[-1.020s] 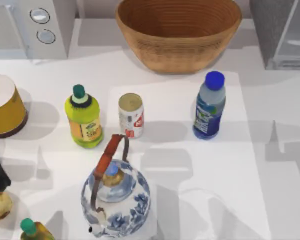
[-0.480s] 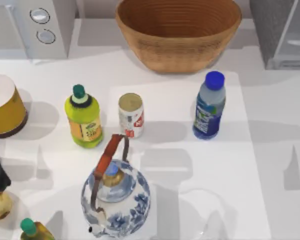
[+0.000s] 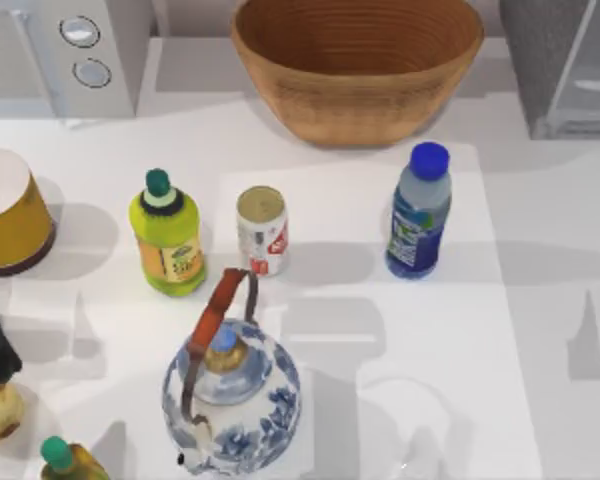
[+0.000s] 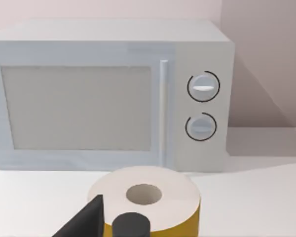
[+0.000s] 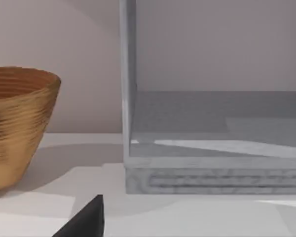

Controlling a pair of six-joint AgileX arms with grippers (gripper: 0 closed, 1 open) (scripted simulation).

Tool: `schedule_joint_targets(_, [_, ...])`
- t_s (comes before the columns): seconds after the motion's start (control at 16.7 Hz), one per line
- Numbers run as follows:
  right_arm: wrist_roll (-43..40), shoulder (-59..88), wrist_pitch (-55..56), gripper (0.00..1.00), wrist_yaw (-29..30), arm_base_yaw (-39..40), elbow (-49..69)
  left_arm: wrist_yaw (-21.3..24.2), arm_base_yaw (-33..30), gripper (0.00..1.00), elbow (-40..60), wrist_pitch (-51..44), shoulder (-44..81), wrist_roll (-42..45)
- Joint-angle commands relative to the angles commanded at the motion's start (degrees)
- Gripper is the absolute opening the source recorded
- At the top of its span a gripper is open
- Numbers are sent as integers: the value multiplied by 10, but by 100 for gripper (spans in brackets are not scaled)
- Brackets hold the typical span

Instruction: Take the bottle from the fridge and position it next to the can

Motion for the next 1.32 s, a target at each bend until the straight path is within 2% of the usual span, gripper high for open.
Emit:
schedule_joint_targets(0.3, [-2,-99,-154,100,1,-2,82,0,0,100,0,0,0,0])
schedule_joint_targets(0.78, [-4,-314,-586,100,-1,-2,257,0,0,100,0,0,0,0])
schedule_joint_targets(0.96, [-5,-383,-718,100,-2,-2,314,0,0,100,0,0,0,0])
schedule_joint_targets(1.14, [-6,-430,-798,100,-2,-2,353,0,0,100,0,0,0,0])
schedule_joint_targets(1.32, [-6,-446,-823,100,-2,-3,366,0,0,100,0,0,0,0])
